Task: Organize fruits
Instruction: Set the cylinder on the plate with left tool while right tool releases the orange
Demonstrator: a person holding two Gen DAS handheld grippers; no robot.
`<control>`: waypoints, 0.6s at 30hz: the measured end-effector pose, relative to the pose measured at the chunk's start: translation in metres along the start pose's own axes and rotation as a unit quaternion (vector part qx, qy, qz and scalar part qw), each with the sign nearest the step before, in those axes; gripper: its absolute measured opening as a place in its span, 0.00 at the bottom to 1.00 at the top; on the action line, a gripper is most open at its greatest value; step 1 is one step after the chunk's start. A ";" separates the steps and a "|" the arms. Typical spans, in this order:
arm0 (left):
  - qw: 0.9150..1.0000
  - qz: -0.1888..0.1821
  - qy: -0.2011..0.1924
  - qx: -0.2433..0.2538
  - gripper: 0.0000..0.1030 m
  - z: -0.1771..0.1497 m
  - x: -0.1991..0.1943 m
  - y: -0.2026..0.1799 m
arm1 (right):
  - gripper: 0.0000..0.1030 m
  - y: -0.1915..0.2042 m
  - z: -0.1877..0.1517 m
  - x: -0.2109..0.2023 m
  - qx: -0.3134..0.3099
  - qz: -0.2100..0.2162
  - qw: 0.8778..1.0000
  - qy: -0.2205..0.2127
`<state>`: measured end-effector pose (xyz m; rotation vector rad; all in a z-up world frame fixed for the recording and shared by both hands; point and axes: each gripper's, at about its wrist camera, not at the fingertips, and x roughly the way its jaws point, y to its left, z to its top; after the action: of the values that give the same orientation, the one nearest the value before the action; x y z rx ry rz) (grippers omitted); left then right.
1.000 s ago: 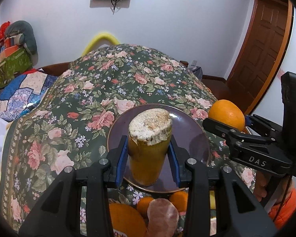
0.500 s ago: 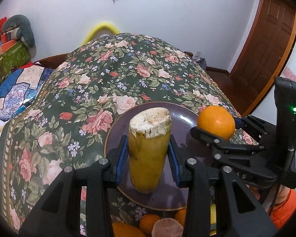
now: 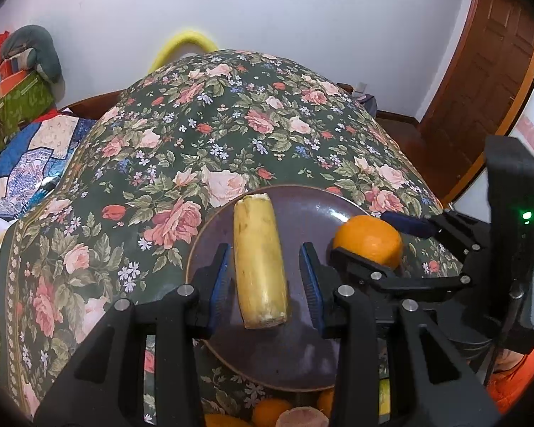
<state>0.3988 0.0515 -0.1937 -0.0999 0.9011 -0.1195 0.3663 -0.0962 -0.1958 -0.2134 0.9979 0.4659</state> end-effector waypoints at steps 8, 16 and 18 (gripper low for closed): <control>1.000 -0.002 -0.012 -0.005 0.37 -0.007 -0.025 0.000 | 0.70 0.000 0.001 -0.035 0.009 -0.001 0.999 -0.035; 0.999 0.015 -0.038 0.007 0.37 -0.019 -0.072 -0.006 | 0.70 0.006 -0.012 -0.076 0.012 -0.002 0.998 -0.060; 0.999 0.018 -0.046 0.009 0.37 -0.023 -0.087 -0.007 | 0.70 0.008 -0.017 -0.087 0.012 -0.002 0.998 -0.066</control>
<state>0.3267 0.0564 -0.1391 -0.0726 0.8098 -0.0895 0.3108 -0.1199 -0.1311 -0.1603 0.8731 0.4576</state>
